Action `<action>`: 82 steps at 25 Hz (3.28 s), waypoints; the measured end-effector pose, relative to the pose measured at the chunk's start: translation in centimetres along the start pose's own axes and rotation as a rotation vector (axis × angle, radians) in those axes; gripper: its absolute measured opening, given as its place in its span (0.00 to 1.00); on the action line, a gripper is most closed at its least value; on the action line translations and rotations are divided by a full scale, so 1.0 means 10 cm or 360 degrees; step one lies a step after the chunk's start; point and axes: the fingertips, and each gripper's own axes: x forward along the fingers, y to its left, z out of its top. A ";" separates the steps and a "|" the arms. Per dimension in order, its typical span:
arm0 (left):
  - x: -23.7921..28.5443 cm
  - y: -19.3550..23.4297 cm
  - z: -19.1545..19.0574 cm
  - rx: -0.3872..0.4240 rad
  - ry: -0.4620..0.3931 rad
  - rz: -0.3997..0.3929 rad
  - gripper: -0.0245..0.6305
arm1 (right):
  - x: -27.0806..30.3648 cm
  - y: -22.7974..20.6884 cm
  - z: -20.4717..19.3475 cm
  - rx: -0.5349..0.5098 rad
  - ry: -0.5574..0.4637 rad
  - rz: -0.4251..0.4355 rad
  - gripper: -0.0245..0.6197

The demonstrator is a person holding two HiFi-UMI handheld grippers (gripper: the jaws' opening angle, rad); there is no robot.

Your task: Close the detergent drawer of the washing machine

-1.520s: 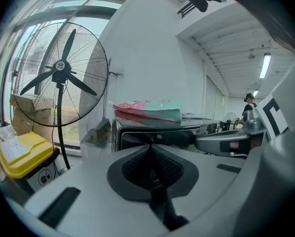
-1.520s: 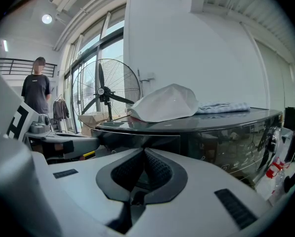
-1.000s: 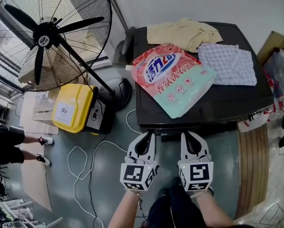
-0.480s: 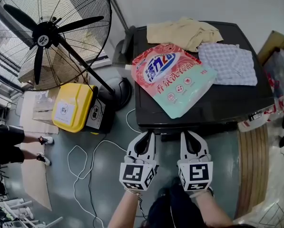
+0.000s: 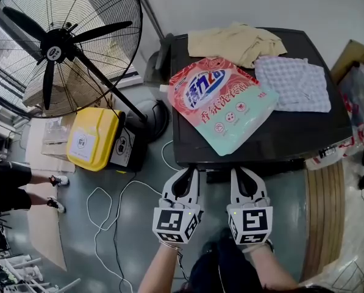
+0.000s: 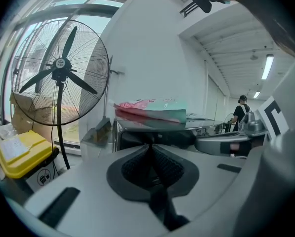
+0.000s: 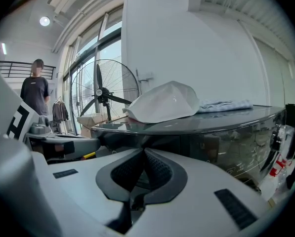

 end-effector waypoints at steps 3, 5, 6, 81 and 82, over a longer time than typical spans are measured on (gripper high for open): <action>0.00 0.00 0.00 0.0011 0.0004 -0.0006 0.08 | 0.00 0.00 0.00 0.0003 -0.0005 -0.0004 0.08; 0.00 0.00 0.00 0.0012 0.0005 -0.0007 0.08 | 0.00 0.00 0.00 0.0004 -0.0006 -0.0005 0.08; 0.00 0.00 0.00 0.0013 0.0006 -0.0007 0.08 | 0.00 0.00 0.00 0.0003 -0.0005 -0.0004 0.08; -1.34 -0.78 0.61 0.0171 -0.0085 -0.0108 0.08 | -1.40 0.60 0.64 -0.0067 -0.0141 0.0024 0.08; -1.39 -0.78 0.63 0.0166 -0.0091 -0.0104 0.08 | -1.43 0.62 0.66 -0.0070 -0.0146 0.0026 0.08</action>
